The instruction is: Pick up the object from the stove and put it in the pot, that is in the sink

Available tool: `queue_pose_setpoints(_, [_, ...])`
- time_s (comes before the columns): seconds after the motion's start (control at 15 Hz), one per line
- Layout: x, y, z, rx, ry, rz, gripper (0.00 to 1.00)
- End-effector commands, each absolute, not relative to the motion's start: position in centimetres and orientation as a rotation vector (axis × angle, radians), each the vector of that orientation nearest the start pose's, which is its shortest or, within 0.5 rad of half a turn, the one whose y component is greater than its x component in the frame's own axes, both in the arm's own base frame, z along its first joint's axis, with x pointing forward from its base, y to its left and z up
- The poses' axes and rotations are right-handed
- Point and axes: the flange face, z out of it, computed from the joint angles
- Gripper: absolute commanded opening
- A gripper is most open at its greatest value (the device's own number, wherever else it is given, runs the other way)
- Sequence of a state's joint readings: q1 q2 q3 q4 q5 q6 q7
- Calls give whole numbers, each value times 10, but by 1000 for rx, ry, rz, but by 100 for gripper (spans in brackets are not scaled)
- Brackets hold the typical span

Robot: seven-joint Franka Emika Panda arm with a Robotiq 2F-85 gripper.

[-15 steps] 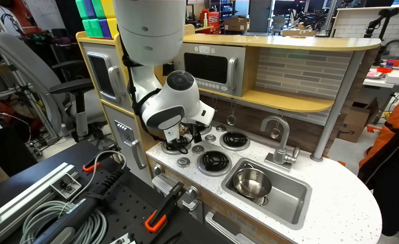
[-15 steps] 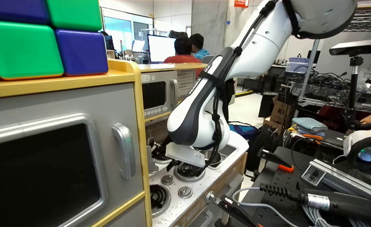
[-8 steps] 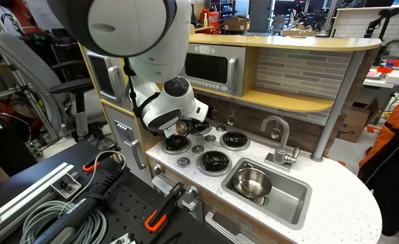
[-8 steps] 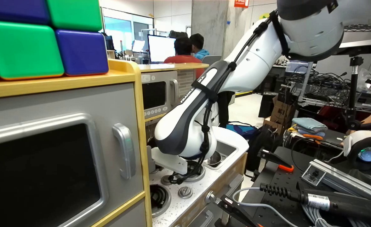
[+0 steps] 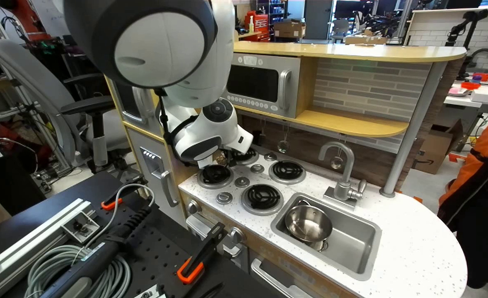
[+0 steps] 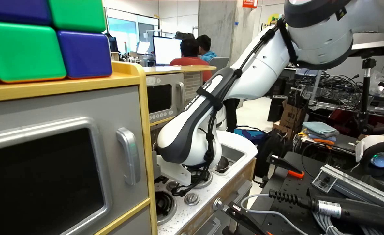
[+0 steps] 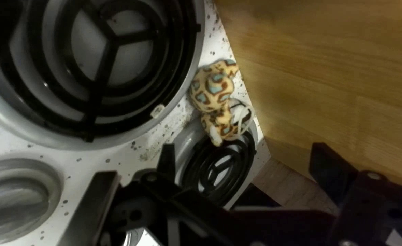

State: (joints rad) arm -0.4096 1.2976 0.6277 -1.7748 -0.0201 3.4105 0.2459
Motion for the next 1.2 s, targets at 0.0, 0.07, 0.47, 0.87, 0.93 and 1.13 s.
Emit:
queue_pose_setpoints(0.0, [617, 105, -9, -2369, 761, -415, 74])
queue_pose_setpoints(0.07, [618, 106, -11, -2367, 775, -404, 71])
queue_pose_setpoints(0.47, [625, 106, -18, -2342, 881, -303, 29])
queue_pose_setpoints(0.87, [633, 97, -11, -2301, 976, -227, 0])
queue_pose_setpoints(0.93, [638, 92, -8, -2283, 1009, -206, 0])
queue_pose_setpoints(1.13, [647, 72, 5, -2216, 1109, -149, 0])
